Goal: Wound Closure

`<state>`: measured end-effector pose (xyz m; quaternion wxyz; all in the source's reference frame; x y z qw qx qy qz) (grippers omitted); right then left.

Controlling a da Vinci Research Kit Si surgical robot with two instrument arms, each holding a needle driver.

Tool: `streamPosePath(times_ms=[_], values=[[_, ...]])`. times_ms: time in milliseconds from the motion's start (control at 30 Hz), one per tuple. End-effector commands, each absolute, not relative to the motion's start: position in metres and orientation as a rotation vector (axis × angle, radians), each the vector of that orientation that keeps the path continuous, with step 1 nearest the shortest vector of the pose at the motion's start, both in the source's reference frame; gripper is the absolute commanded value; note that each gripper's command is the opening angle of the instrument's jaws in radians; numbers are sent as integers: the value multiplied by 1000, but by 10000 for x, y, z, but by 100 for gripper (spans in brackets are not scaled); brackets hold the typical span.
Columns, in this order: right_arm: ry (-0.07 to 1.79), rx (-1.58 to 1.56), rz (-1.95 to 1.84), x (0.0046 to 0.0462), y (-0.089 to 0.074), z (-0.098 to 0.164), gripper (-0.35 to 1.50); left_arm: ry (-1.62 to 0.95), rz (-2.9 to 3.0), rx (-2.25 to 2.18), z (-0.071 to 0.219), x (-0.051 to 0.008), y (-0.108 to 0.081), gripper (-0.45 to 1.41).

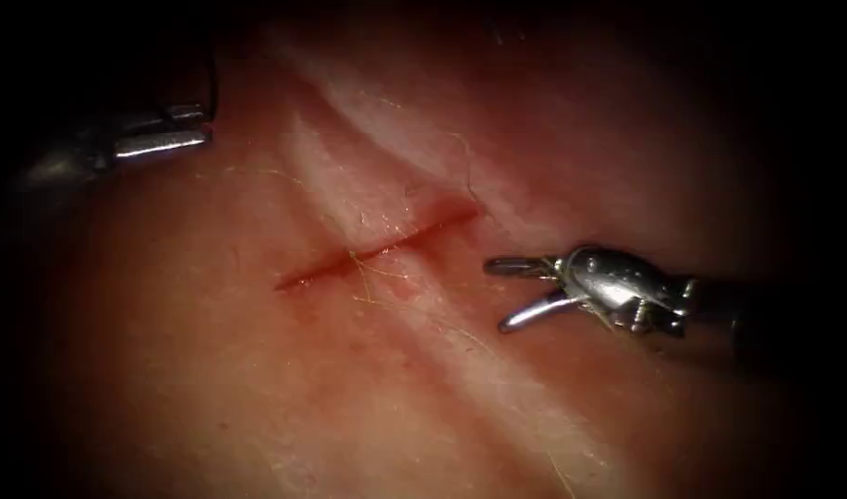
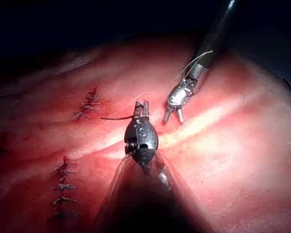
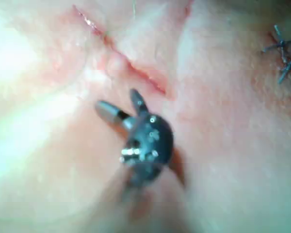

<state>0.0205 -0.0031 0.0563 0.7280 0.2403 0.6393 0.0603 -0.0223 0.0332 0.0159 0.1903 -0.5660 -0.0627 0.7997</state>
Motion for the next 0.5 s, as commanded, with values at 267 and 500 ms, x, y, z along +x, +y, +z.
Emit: streamPosePath(times_ms=[267, 500], values=[[1418, 517, 141, 256, -32, 558, 114, -175, 2246, -1594, 165, -228, 335, -45], [1424, 506, 150, 270, -30, 563, 94, -174, 2246, -1594, 166, -229, 334, -45]])
